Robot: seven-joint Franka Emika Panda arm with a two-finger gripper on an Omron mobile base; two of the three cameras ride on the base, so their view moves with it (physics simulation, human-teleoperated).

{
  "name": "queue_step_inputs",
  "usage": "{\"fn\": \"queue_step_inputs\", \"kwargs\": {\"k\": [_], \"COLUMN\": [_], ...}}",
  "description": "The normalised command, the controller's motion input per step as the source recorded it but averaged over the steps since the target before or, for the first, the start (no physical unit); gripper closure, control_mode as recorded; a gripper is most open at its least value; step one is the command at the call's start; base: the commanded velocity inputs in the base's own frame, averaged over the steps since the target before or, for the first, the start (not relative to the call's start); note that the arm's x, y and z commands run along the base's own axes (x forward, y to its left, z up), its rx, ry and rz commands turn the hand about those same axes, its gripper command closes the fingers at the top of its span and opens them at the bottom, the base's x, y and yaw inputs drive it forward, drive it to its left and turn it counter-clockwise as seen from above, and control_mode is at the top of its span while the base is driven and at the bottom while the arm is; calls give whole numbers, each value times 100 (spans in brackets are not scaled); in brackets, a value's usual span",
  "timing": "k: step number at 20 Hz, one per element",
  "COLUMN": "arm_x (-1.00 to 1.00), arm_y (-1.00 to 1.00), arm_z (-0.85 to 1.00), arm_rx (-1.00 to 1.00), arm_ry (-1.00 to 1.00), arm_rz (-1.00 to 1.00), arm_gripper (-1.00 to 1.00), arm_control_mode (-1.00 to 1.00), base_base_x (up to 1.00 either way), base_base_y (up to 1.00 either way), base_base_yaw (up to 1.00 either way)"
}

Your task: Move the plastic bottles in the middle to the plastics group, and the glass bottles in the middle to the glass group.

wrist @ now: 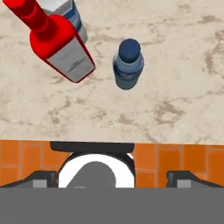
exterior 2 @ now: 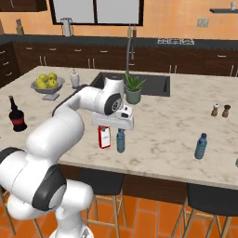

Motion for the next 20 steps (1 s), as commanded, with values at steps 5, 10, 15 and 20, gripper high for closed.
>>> {"fn": "queue_step_inputs", "kwargs": {"k": [5,10,15,20], "arm_x": [54,34,37,18], "arm_y": [-4,-14,-1,-3], "arm_z": [-16,-9,-28,-15], "arm_rx": [0,-1,-12,-2], "arm_ry": [0,0,-2,1], "arm_rz": [0,0,0,0], "arm_gripper": [-100,-100,-100,-100], "arm_control_mode": [-100,-100,-100,-100], "base_base_x": [0,0,0,0], "base_base_y": [0,0,0,0], "base_base_yaw": [0,0,0,0]}}
